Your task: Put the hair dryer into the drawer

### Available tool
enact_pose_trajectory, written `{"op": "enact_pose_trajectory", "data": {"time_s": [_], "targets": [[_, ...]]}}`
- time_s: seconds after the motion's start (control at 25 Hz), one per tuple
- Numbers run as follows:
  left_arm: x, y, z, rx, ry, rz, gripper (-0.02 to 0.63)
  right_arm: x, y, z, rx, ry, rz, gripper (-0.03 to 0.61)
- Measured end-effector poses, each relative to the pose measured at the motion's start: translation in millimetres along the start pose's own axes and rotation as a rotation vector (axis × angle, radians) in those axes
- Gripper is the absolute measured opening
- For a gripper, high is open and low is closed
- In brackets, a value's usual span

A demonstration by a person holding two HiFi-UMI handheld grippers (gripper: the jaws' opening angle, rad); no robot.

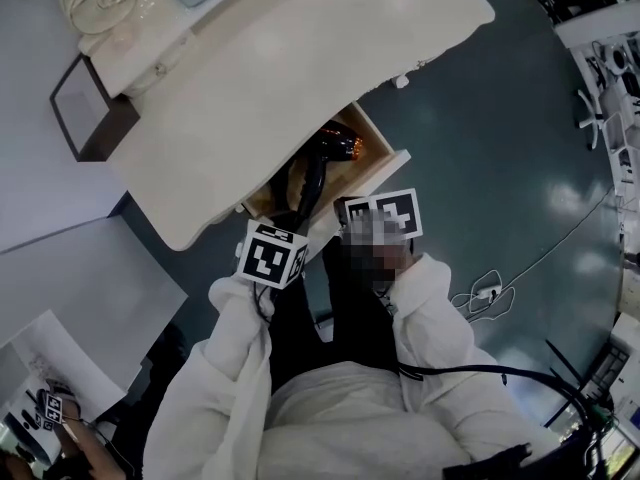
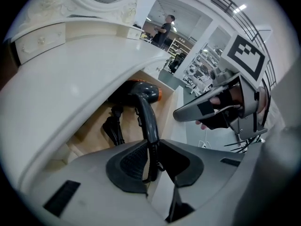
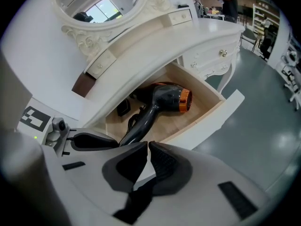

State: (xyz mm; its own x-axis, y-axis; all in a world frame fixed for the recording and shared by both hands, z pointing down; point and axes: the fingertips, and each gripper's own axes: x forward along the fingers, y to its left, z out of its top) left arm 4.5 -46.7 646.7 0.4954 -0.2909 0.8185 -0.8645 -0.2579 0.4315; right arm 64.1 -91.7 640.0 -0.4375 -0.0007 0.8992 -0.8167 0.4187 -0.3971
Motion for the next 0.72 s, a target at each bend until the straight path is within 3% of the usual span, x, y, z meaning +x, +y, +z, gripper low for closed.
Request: {"op": "enact_pose_trajectory", "data": {"time_s": [0.24, 0.52, 0.72], "targets": [[7, -1, -3, -0.072, -0.013, -0.047, 0.081, -1, -2, -2, 0.028, 0.005, 0.043, 0.078], [10, -1, -3, -0.102, -0.046, -0.045, 0.087, 0, -4, -2, 0.086, -0.023, 0.066, 0.078], [-17, -4, 4, -0.098, -0.101, -0.029, 0.086, -8, -1, -7, 0.127, -0.062, 0.059, 0.078]]}}
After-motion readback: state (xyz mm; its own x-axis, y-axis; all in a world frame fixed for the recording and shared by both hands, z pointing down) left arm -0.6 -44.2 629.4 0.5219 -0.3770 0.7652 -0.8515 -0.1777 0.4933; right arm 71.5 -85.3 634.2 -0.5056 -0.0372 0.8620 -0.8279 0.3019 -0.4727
